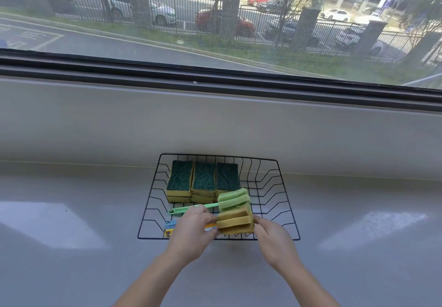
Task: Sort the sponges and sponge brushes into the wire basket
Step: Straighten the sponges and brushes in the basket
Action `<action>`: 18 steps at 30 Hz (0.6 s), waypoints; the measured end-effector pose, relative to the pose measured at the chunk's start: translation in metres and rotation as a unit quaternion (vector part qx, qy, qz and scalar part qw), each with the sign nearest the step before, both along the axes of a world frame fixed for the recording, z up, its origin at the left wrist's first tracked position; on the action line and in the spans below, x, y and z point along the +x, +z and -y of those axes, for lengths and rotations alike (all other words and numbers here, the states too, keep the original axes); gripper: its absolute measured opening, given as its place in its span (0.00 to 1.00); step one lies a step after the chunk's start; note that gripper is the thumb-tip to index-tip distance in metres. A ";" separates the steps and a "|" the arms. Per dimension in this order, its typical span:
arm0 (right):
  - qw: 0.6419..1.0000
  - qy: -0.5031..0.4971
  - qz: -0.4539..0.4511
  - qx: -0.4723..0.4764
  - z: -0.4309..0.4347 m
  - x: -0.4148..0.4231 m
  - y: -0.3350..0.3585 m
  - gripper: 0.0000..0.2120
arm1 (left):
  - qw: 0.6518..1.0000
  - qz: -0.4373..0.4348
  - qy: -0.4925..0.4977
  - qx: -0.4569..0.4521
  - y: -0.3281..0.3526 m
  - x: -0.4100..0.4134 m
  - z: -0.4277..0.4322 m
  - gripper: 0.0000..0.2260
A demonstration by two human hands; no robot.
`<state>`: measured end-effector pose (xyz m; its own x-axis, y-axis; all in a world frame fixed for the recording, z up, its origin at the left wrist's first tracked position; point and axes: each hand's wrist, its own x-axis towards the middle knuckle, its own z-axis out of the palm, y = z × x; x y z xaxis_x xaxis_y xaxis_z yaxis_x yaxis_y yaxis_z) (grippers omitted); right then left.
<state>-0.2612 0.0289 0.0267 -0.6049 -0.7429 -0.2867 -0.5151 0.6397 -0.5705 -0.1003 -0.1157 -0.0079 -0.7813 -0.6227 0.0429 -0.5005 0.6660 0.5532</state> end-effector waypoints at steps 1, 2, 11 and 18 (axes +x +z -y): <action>1.000 0.005 -0.009 0.001 0.000 0.000 -0.001 0.17 | 1.000 -0.008 0.004 0.011 0.000 0.000 -0.001 0.12; 1.000 0.011 -0.014 0.000 0.000 -0.001 -0.002 0.17 | 1.000 -0.014 0.007 0.023 0.000 0.001 -0.001 0.12; 0.990 -0.100 0.058 -0.086 0.010 -0.009 0.003 0.20 | 0.999 -0.032 0.037 0.020 0.002 0.019 0.005 0.21; 0.973 -0.118 0.195 -0.043 0.052 -0.010 0.006 0.32 | 0.966 0.029 0.222 -0.131 -0.008 0.060 0.044 0.24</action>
